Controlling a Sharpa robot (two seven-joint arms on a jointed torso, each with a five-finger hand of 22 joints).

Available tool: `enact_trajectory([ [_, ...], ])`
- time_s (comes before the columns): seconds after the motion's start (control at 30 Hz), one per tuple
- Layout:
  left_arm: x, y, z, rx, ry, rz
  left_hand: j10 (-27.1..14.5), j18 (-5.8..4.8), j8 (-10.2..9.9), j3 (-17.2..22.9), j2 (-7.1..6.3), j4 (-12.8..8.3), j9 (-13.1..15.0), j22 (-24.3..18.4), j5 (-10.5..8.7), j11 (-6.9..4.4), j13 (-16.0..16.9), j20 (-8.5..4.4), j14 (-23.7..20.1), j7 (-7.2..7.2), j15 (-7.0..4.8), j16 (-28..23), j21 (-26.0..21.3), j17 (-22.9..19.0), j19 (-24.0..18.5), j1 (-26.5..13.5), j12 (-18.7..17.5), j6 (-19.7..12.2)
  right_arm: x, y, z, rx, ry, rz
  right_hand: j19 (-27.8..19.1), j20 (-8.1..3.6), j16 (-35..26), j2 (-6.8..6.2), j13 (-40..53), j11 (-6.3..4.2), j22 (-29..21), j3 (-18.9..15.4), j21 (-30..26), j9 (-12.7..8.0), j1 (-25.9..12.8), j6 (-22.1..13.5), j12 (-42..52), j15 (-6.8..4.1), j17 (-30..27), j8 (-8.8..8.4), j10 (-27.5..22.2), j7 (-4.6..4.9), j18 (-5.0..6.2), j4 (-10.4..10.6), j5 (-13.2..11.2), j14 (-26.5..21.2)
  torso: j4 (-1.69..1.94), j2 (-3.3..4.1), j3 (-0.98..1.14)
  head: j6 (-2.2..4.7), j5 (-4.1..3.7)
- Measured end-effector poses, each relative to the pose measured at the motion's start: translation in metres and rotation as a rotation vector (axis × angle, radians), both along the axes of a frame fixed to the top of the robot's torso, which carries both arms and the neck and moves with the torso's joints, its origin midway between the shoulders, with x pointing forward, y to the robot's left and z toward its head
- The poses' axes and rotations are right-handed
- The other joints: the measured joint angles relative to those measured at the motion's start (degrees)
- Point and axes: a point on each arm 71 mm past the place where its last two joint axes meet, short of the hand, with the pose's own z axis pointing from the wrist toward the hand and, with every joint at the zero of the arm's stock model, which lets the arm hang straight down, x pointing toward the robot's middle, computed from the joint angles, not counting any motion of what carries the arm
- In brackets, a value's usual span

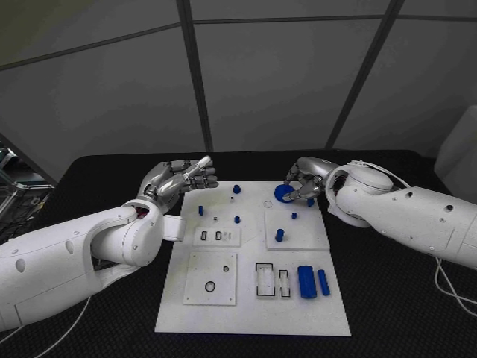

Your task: Assemble the parts on the task board

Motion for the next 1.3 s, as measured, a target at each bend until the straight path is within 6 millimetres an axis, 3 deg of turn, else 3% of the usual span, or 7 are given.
enact_trajectory([
  [0.43, 0.000, 0.001, 0.000, 0.001, 0.001, 0.000, 0.0, 0.00, 0.0, 0.0, 0.00, 0.0, 0.0, 0.0, 0.00, 0.00, 0.0, 0.00, 0.0, 0.00, 0.00, 0.0, 0.0, 0.0, 0.0, 0.0, 0.0, 0.0, 0.002, 0.002, 0.000, -0.038, 0.000, 0.006, 0.0, 0.00, 0.0, 1.46, 0.0, 0.00, 0.0, 1.0, 0.0, 0.0, 1.5, 0.8, 0.0, 0.00, 0.0, 0.94, 0.0, -0.14, 0.01, -1.3, 0.8, 0.0, 0.00, -0.04, 0.05, -0.19, 0.12],
  [0.53, 0.000, 0.001, 0.000, 0.001, 0.001, 0.000, 0.0, 0.00, 0.0, 0.0, 0.00, 0.0, 0.0, 0.0, 0.00, 0.00, 0.0, 0.00, 0.0, 0.00, 0.00, 0.0, 0.0, 0.0, 0.0, 0.0, 0.0, 0.0, 0.003, 0.003, 0.000, -0.040, -0.001, 0.009, 0.0, 0.00, 0.0, 2.29, 0.0, 0.00, 0.0, 1.6, 0.0, 0.2, 2.3, 2.0, 0.0, 0.00, 0.0, 1.63, 0.0, -0.31, 0.01, -1.9, -1.0, 0.0, 0.00, -0.04, 0.07, -0.27, 0.18],
  [0.9, 0.000, 0.001, 0.000, 0.001, 0.001, 0.000, 0.0, -0.01, 0.0, 0.0, 0.00, 0.0, 0.0, 0.0, 0.00, 0.00, 0.0, 0.00, 0.0, 0.00, 0.00, 0.0, 0.0, 0.0, 0.0, 0.0, 0.0, 0.0, 0.003, 0.005, 0.001, -0.046, -0.003, 0.014, 0.0, 0.00, 0.0, 3.04, 0.0, -0.42, 0.0, 2.7, 0.0, 0.2, 1.6, 5.4, 0.5, 0.00, 0.0, 2.50, 0.0, -1.22, 0.01, -1.7, -1.9, 0.0, -0.01, -0.03, 0.09, -0.50, 0.23],
  [1.3, 0.001, 0.002, 0.000, 0.003, 0.002, 0.002, 0.0, 0.00, 0.0, 0.0, 0.00, 0.0, 0.0, -0.1, 0.00, 0.00, 0.0, 0.00, 0.0, 0.00, 0.00, -0.3, 0.0, 0.0, 0.0, 0.0, 0.0, 0.0, -0.007, 0.013, 0.006, -0.021, -0.078, 0.033, 0.0, -0.44, 0.5, 3.50, 0.0, -0.84, 0.0, 4.7, 0.7, 0.3, 2.0, 5.9, 1.1, -0.43, 0.0, 2.61, 0.0, -1.26, 0.01, -2.6, -0.5, 0.0, -0.03, -0.08, 0.14, -0.51, 0.45],
])
